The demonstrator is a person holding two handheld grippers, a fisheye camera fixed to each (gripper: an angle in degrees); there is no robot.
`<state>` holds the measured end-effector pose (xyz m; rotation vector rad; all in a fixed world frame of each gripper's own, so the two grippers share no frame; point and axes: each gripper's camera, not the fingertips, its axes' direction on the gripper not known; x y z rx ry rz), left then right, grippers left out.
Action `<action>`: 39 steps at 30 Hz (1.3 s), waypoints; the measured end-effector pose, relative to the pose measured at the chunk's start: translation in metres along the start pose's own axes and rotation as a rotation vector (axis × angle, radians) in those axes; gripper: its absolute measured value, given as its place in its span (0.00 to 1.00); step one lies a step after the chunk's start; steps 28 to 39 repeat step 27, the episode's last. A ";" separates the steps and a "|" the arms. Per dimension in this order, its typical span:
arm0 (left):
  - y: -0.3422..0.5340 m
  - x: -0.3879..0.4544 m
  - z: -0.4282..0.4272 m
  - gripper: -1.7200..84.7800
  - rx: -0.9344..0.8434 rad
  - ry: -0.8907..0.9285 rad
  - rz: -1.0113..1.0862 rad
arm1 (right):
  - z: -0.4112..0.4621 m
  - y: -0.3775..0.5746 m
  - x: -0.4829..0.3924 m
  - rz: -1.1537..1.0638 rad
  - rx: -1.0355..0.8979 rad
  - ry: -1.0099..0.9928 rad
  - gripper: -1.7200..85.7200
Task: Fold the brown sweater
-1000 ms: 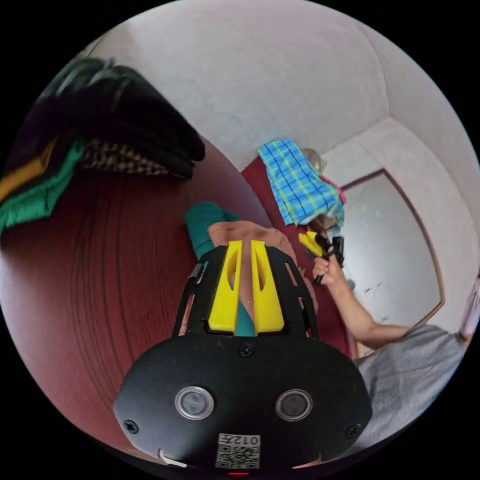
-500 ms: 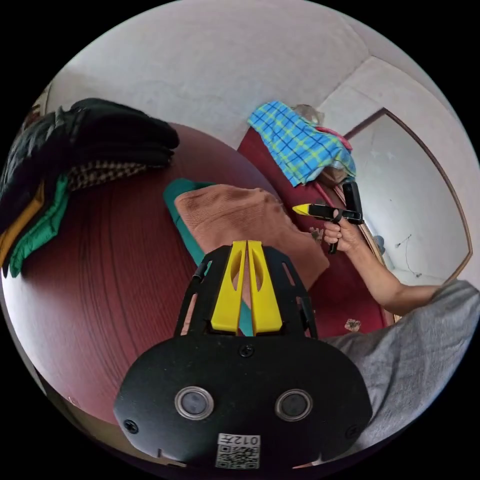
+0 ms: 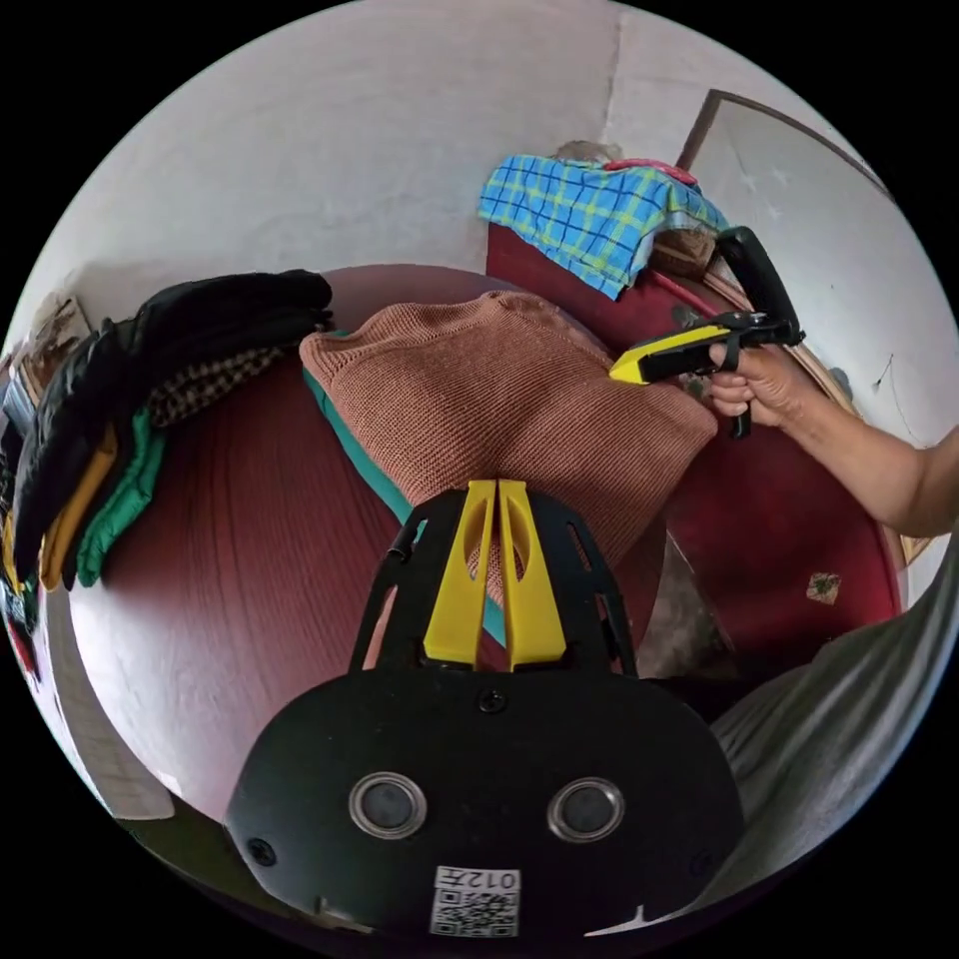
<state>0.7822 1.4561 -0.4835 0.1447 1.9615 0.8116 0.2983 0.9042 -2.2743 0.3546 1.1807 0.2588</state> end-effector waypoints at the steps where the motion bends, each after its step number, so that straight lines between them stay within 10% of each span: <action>1: -0.005 -0.001 -0.005 0.02 -0.002 0.014 -0.002 | 0.009 -0.004 -0.004 0.029 -0.004 0.026 0.02; 11: -0.010 -0.058 -0.216 0.02 0.302 0.044 -0.109 | 0.085 -0.081 -0.227 -0.142 0.422 0.410 0.06; 23: 0.094 -0.193 -0.472 0.02 0.489 -0.144 -0.503 | 0.454 -0.230 -0.626 -0.643 0.324 0.000 0.09; 39: 0.105 -0.237 -0.529 0.02 0.526 -0.218 -0.669 | 0.531 -0.260 -0.688 -0.668 0.264 -0.114 0.10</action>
